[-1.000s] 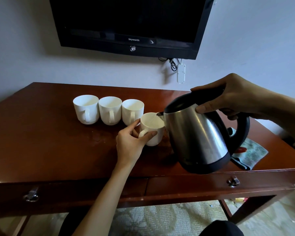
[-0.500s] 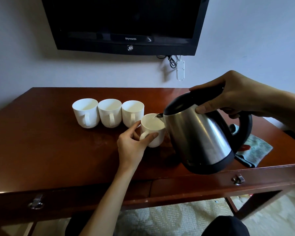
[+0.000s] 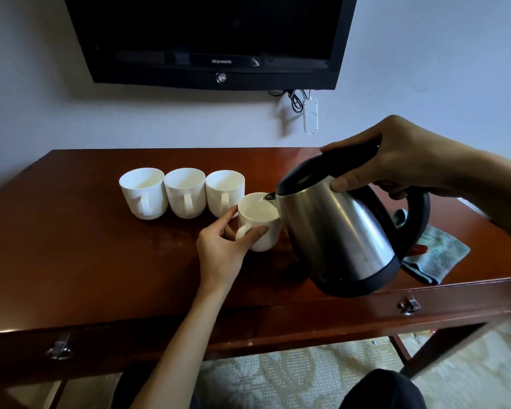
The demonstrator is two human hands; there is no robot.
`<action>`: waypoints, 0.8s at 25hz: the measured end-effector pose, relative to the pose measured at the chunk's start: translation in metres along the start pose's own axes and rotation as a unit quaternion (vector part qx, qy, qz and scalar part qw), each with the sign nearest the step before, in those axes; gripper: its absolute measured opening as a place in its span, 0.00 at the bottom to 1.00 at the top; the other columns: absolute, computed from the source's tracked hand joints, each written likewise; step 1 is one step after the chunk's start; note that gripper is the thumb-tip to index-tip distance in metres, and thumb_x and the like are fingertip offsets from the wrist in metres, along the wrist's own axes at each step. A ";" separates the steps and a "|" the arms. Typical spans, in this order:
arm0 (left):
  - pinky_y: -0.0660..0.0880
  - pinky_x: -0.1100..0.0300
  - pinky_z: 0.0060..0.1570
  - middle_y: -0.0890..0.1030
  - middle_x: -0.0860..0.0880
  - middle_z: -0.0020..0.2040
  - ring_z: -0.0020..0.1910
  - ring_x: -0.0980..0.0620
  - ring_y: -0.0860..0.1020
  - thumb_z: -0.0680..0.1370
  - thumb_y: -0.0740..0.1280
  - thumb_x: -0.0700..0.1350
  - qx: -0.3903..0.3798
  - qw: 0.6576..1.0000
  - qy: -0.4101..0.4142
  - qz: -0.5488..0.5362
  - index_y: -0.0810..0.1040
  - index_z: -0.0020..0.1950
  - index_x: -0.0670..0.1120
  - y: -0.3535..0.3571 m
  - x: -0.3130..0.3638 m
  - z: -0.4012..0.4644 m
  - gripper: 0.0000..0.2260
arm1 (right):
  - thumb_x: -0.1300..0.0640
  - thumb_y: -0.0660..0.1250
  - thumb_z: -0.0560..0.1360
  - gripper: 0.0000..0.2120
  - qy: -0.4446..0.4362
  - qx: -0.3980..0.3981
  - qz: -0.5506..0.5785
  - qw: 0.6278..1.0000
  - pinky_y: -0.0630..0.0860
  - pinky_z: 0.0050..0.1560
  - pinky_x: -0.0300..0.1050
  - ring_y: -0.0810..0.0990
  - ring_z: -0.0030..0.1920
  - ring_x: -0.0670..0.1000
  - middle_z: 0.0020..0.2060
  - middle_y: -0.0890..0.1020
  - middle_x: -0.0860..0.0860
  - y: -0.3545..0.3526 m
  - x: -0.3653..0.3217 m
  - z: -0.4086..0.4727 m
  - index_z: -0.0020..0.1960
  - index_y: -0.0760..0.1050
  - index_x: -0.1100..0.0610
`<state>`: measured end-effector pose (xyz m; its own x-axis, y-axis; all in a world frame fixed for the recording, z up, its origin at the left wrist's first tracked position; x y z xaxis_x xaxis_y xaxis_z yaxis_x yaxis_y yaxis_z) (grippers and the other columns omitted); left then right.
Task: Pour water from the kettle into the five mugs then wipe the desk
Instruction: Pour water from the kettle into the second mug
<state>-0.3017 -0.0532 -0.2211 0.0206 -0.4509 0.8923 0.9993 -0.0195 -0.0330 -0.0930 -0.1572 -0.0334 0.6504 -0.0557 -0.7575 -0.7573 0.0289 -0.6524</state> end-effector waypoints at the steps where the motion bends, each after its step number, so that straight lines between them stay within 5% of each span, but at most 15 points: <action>1: 0.69 0.65 0.37 0.66 0.59 0.25 0.29 0.60 0.66 0.67 0.81 0.50 0.001 1.000 -0.003 -0.002 0.79 0.69 0.44 0.000 0.000 0.000 0.32 | 0.56 0.82 0.60 0.27 -0.001 -0.001 0.002 1.000 0.62 0.23 0.38 0.59 0.21 0.50 0.21 0.64 0.49 0.000 0.000 0.000 0.59 0.85 0.48; 9: 0.68 0.67 0.36 0.66 0.58 0.25 0.29 0.60 0.66 0.66 0.79 0.54 -0.002 1.000 -0.002 -0.014 0.78 0.68 0.50 0.001 0.003 -0.001 0.31 | 0.55 0.82 0.60 0.27 -0.002 0.002 0.006 1.000 0.63 0.23 0.38 0.60 0.21 0.50 0.21 0.65 0.49 0.000 0.002 0.001 0.59 0.85 0.48; 15: 0.67 0.67 0.36 0.66 0.58 0.25 0.29 0.60 0.65 0.65 0.79 0.54 0.001 1.000 -0.009 -0.016 0.79 0.68 0.45 0.000 0.004 0.000 0.34 | 0.56 0.82 0.61 0.27 0.002 0.006 0.001 1.000 0.63 0.22 0.38 0.61 0.20 0.49 0.20 0.65 0.49 -0.001 0.001 0.002 0.60 0.84 0.49; 20: 0.67 0.65 0.36 0.65 0.58 0.25 0.29 0.60 0.65 0.65 0.80 0.52 0.001 1.000 -0.013 -0.020 0.77 0.66 0.53 0.000 0.006 -0.001 0.30 | 0.54 0.82 0.60 0.27 0.001 0.011 -0.002 1.000 0.63 0.23 0.40 0.61 0.21 0.50 0.20 0.66 0.49 0.001 0.000 0.000 0.59 0.85 0.48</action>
<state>-0.3019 -0.0574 -0.2160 -0.0180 -0.4263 0.9044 0.9994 -0.0346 0.0036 -0.0935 -0.1572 -0.0337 0.6526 -0.0584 -0.7555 -0.7539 0.0499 -0.6551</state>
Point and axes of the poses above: each hand's wrist, its own z-axis towards the middle knuckle, its own y-axis out of the palm, x = y × z, the point moved 8 cm from there along z, towards the middle knuckle
